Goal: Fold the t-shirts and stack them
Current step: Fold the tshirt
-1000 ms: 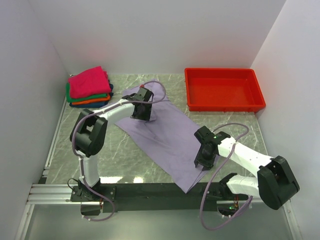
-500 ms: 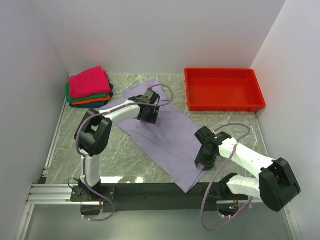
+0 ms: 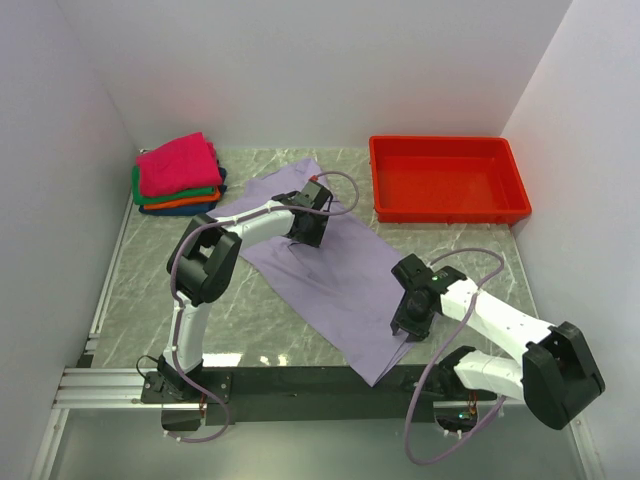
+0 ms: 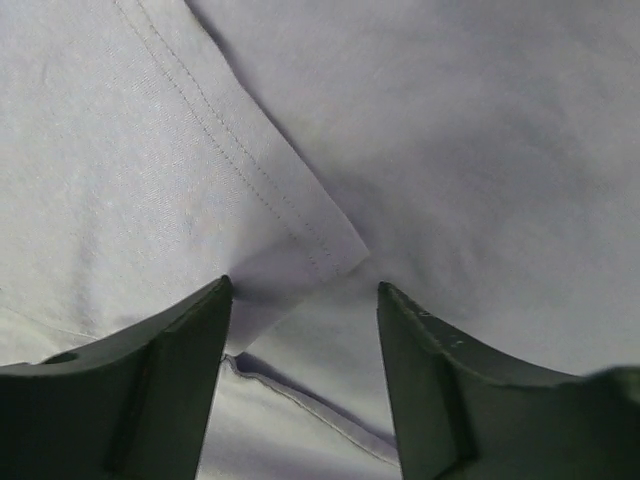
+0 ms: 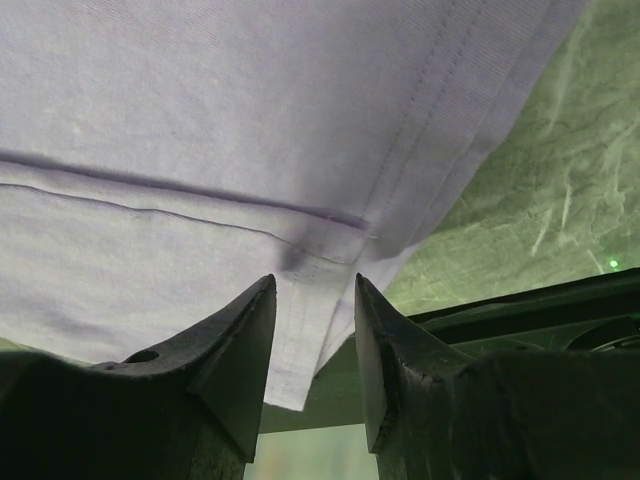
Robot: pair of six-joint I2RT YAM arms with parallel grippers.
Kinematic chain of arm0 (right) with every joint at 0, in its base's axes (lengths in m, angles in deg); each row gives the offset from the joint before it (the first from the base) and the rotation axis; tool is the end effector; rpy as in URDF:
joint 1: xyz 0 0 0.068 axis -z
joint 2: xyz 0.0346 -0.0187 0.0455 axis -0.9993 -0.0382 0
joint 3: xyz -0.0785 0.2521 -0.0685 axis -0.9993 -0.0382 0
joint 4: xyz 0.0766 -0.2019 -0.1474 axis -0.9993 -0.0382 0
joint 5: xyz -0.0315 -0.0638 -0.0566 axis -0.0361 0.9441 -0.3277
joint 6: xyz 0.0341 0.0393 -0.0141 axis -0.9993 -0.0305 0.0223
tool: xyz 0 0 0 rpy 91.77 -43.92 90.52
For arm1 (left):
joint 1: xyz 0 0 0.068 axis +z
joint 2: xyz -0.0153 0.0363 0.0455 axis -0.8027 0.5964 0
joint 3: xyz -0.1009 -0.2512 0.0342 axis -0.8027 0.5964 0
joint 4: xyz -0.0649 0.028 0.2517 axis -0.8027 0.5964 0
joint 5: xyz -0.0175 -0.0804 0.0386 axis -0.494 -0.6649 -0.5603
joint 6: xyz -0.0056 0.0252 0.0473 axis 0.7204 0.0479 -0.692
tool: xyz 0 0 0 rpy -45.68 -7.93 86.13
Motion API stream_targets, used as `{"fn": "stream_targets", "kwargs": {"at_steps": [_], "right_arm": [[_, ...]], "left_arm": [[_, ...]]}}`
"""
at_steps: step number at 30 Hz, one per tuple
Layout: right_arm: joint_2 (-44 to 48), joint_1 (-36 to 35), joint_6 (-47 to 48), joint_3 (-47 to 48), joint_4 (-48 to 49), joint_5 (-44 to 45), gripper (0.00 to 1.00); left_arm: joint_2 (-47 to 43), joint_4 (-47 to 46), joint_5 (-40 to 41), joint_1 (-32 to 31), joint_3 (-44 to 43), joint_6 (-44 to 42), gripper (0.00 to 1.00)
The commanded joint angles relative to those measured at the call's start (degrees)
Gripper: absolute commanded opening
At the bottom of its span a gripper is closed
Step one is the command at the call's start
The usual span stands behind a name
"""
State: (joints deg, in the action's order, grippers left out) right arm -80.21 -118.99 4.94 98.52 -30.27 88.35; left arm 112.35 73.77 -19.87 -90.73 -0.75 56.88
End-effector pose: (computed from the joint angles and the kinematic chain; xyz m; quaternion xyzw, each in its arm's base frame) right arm 0.1398 0.0847 0.1687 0.2324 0.9706 0.0458 0.0426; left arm 0.3575 -0.2623 0.1698 0.1413 0.9521 -0.0113 0.2709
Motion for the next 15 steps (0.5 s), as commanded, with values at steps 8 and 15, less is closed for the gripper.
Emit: {"fn": "stream_targets", "kwargs": {"at_steps": [8, 15], "right_arm": [[4.52, 0.24, -2.08, -2.75, -2.35, 1.09, 0.45], [5.75, 0.33, -2.69, -3.90, -3.05, 1.00, 0.45]], "left_arm": [[1.50, -0.97, 1.91, -0.63, -3.46, -0.82, 0.61], [2.47, -1.15, 1.55, -0.63, -4.52, -0.82, 0.55]]}}
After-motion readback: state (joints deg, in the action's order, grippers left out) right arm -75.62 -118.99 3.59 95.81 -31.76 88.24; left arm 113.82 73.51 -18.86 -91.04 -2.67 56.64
